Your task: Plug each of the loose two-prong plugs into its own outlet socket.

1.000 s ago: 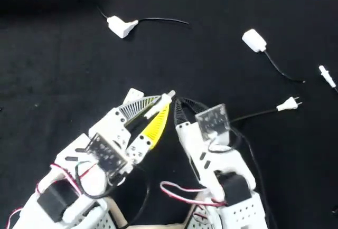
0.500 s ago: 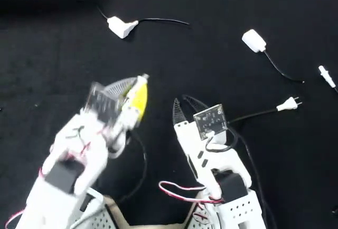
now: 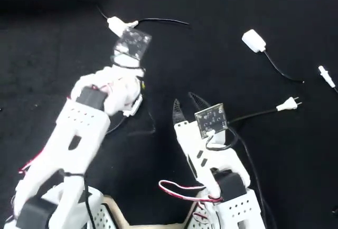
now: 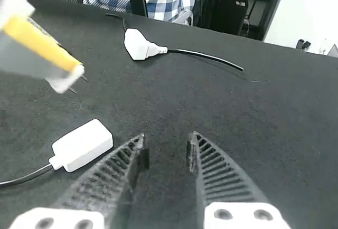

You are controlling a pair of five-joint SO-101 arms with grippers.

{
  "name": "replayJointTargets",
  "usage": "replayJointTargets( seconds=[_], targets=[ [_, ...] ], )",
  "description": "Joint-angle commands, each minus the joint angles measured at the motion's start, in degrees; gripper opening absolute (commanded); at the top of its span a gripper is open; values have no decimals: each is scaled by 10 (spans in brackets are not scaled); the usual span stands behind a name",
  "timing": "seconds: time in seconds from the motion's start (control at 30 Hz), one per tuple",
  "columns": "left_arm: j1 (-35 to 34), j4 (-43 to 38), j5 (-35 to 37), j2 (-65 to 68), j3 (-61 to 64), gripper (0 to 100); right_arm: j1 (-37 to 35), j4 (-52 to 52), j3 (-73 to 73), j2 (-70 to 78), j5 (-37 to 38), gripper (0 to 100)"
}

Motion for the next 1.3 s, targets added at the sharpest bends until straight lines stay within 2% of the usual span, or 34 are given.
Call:
replayJointTargets(
  seconds=[0.0, 0.23, 0.4, 0.47, 0.6, 0.67, 0.97, 1.27],
  targets=[
    [-40, 15, 52, 24, -51, 29, 7, -11, -2, -43, -5, 138],
    [-60, 12, 185, 47, -55, 29, 4, -11, -2, -43, -4, 138],
    [-65, -16, 182, 61, -44, 29, 4, -11, -2, -43, -2, 138],
    [-87, -23, 201, 65, -36, 29, 4, -11, -2, -43, -2, 138],
    [-142, -35, 316, 69, -18, 29, 4, -11, -2, -43, -4, 138],
    [-165, -47, 349, 64, -5, 29, 4, -11, -2, -43, -5, 138],
    [-169, -55, 358, 62, 4, 30, 7, -11, -2, -43, -5, 138],
    [-106, -51, 353, 62, 15, 30, 7, -11, -2, -43, -3, 138]
  ],
)
